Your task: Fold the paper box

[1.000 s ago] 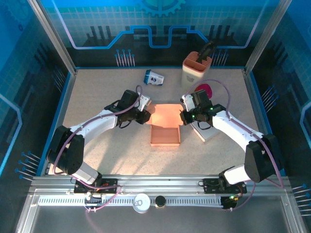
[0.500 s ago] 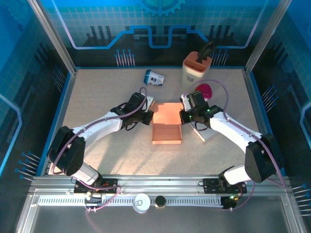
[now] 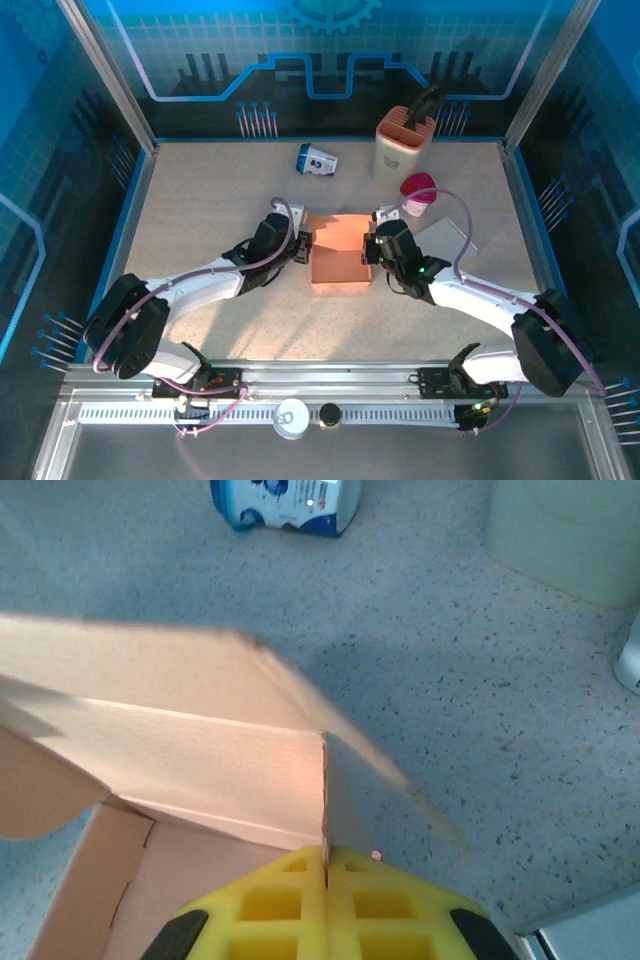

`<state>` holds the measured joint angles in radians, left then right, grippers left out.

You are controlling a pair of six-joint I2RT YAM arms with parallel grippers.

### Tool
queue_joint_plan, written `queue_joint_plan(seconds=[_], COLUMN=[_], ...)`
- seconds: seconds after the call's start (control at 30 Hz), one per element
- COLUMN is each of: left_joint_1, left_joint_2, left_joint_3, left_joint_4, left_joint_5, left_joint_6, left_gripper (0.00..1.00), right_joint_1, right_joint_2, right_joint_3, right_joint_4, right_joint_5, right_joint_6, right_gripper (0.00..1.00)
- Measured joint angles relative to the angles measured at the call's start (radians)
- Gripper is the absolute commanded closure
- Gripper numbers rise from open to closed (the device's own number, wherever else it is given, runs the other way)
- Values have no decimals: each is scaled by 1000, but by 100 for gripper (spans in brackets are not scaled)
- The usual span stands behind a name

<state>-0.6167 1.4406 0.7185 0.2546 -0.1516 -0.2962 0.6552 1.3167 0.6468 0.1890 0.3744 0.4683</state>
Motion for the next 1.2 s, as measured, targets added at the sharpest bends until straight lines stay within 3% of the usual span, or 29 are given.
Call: queue_joint_plan(seconds=[0.4, 0.57, 1.03, 1.2], left_joint_1=[-34, -79, -204, -246], left_joint_2=[92, 109, 192, 197], left_joint_3=[-208, -260, -302, -302], left_joint_4=[489, 608, 779, 781], left_joint_5=[-27, -86, -272, -343], left_joint_6=[7, 7, 10, 17], left_gripper=[97, 96, 98, 100], right_joint_1=[41, 54, 85, 85], right_joint_2=[64, 78, -32, -66], right_joint_3=[-237, -286, -284, -263], right_joint_4=[493, 601, 401, 293], right_joint_5=[87, 106, 171, 161], right_joint_6=[-18, -32, 21, 51], right_gripper=[100, 100, 100, 84])
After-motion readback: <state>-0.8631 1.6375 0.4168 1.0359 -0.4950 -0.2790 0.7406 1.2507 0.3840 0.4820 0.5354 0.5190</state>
